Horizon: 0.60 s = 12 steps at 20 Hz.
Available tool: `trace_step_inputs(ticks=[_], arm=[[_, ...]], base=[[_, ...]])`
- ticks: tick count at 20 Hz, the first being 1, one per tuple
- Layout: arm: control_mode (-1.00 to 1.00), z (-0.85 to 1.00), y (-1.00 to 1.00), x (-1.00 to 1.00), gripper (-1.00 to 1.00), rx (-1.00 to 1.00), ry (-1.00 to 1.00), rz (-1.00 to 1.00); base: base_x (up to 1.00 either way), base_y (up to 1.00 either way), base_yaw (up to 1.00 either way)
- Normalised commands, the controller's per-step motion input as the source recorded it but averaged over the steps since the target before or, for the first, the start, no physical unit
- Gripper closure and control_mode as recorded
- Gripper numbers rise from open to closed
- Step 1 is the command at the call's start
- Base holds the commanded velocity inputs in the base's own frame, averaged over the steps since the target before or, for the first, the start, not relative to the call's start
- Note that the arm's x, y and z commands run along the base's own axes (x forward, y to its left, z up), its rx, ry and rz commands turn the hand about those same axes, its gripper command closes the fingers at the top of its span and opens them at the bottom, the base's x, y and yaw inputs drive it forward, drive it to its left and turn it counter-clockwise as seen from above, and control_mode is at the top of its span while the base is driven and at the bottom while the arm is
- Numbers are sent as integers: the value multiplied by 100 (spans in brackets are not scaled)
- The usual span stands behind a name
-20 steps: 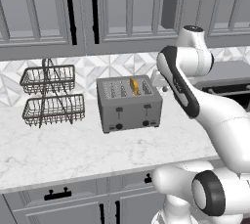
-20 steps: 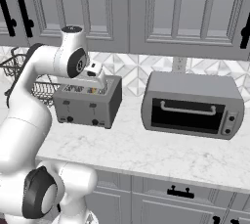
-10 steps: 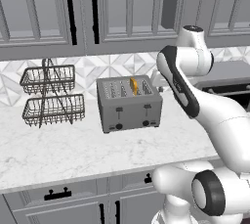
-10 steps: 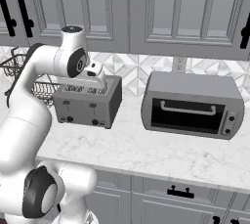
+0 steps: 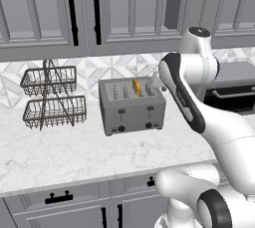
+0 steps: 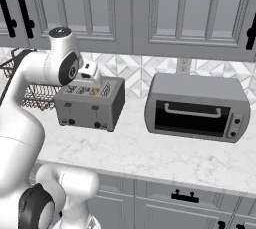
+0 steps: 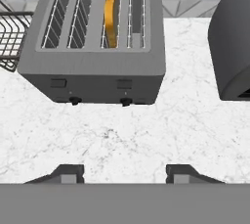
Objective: Start the toaster. Once the lever pops up, take the bread to the plate on the dining counter.
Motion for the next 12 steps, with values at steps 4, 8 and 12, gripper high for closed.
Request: trace_step_inputs(ticks=[4, 8, 12], arm=[[-100, -2, 0, 5, 100, 0, 0, 0], [-100, -16, 0, 7, 100, 0, -4, 0], [-100, -42, 0, 3, 100, 0, -9, 0]], base=[[0, 0, 0], [0, 0, 0], [0, 0, 0]])
